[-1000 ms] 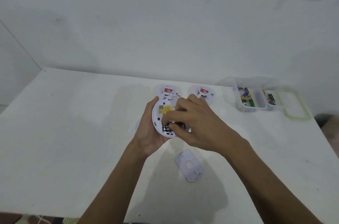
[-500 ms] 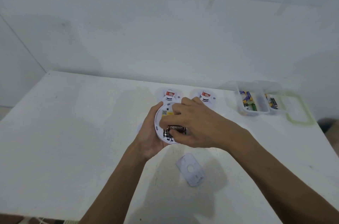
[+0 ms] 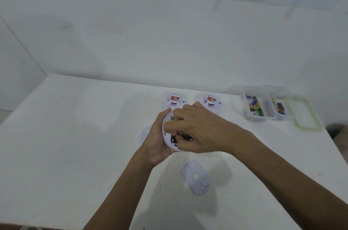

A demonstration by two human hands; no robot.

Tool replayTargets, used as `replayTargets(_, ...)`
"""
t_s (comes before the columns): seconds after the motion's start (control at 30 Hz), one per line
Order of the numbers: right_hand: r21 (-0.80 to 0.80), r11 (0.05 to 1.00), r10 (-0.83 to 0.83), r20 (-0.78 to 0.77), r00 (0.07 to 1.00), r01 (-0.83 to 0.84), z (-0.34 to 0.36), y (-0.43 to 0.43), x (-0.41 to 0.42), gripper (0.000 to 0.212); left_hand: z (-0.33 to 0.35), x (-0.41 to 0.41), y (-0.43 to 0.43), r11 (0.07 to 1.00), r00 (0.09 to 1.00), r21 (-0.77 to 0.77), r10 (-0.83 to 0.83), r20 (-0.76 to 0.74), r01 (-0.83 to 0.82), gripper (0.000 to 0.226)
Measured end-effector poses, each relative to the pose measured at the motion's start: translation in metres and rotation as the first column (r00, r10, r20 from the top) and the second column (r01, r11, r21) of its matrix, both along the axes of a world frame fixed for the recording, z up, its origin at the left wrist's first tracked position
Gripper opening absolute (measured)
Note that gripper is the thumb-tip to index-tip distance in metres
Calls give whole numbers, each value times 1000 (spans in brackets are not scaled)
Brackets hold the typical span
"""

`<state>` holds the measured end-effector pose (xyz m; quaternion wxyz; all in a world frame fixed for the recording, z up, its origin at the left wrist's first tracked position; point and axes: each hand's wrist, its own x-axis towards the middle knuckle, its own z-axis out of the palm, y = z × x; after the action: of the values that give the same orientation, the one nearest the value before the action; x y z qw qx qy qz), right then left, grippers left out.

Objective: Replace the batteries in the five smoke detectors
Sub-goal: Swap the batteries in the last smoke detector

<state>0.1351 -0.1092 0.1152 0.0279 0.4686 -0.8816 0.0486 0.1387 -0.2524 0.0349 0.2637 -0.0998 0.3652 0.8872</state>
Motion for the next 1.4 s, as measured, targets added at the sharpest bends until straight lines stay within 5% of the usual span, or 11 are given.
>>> replayTargets(0.33, -319, 944, -51, 124, 991, 88, 1, 1, 5, 8, 7, -3, -6, 998, 1000, 63, 24, 5, -24, 41)
replayTargets(0.63, -690, 572, -253, 366, 895, 444, -7, 1, 22, 10, 22, -6, -17, 991, 992, 117, 71, -103, -59, 55)
replayTargets(1.13, -573, 470, -597, 353, 720, 671, -17, -29, 40, 9, 29, -4, -12, 966, 970, 186, 205, -132, -179, 53)
replayTargets(1.4, -533, 255, -597, 569, 565, 807, -15, -43, 41, 12, 26, -5, -6, 944, 920, 156, 321, -222, -292, 52)
